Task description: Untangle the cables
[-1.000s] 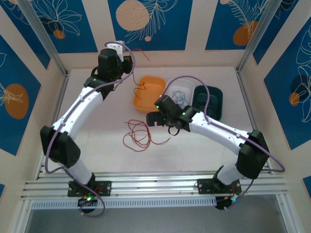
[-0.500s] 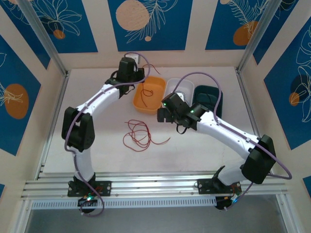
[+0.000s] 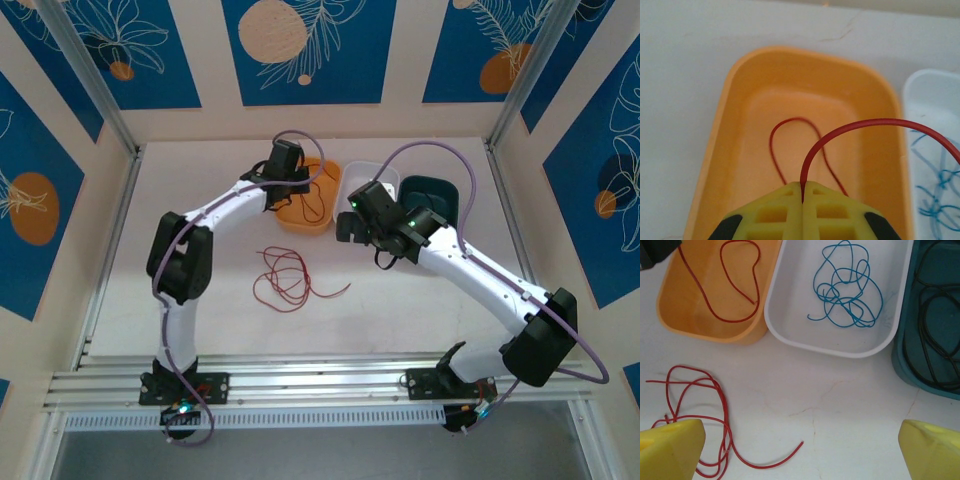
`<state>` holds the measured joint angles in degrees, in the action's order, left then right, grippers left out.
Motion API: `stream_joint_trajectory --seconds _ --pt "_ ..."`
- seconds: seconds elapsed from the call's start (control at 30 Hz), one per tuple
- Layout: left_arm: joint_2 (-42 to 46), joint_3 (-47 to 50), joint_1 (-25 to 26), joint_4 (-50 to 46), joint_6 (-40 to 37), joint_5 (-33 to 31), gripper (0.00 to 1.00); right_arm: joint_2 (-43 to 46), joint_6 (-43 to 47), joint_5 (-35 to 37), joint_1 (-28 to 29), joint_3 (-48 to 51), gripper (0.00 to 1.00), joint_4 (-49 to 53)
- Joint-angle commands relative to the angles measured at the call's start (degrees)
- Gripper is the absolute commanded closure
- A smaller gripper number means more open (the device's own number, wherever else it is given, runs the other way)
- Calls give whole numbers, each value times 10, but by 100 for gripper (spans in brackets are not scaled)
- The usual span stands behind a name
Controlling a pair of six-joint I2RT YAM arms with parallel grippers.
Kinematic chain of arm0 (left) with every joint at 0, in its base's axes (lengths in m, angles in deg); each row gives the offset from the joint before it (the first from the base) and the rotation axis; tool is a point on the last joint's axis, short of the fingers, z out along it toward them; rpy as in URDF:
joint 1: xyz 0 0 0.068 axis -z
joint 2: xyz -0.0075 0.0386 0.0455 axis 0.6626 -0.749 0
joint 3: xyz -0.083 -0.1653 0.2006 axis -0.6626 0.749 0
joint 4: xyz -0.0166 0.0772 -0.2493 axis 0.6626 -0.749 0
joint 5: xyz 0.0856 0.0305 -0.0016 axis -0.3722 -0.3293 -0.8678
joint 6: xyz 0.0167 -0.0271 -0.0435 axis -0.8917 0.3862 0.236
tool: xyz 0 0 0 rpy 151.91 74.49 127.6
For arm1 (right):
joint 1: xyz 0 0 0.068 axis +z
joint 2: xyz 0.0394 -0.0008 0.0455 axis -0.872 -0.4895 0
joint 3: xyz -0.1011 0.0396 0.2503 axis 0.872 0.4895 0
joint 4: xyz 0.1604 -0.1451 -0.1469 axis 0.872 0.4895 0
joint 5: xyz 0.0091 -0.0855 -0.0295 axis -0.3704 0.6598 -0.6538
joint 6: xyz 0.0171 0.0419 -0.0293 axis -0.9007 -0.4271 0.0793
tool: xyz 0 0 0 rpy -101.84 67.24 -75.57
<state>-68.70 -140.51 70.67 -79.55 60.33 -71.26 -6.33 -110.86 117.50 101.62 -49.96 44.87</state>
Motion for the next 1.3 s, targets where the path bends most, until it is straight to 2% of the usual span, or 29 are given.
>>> stream_joint_trajectory --seconds 0.0,0.33,0.57,0.87,1.13,1.27 --pt "-14 -32 3 -56 15 -39 100 17 -13 14 -5 -10 1 13" --pt "-54 -88 6 -130 6 -71 96 24 -29 20 -15 -9 1 16" --pt "-83 -132 8 -158 -7 -91 87 68 -12 -19 -30 23 1 -38" --pt "-99 -164 10 -171 -11 -86 72 114 -10 -23 -46 47 1 -51" --pt "-44 -157 19 -169 -19 -66 49 96 -23 -30 -74 27 1 -4" --pt "14 -125 23 -148 -23 -63 31 64 -11 -67 -74 8 1 -6"
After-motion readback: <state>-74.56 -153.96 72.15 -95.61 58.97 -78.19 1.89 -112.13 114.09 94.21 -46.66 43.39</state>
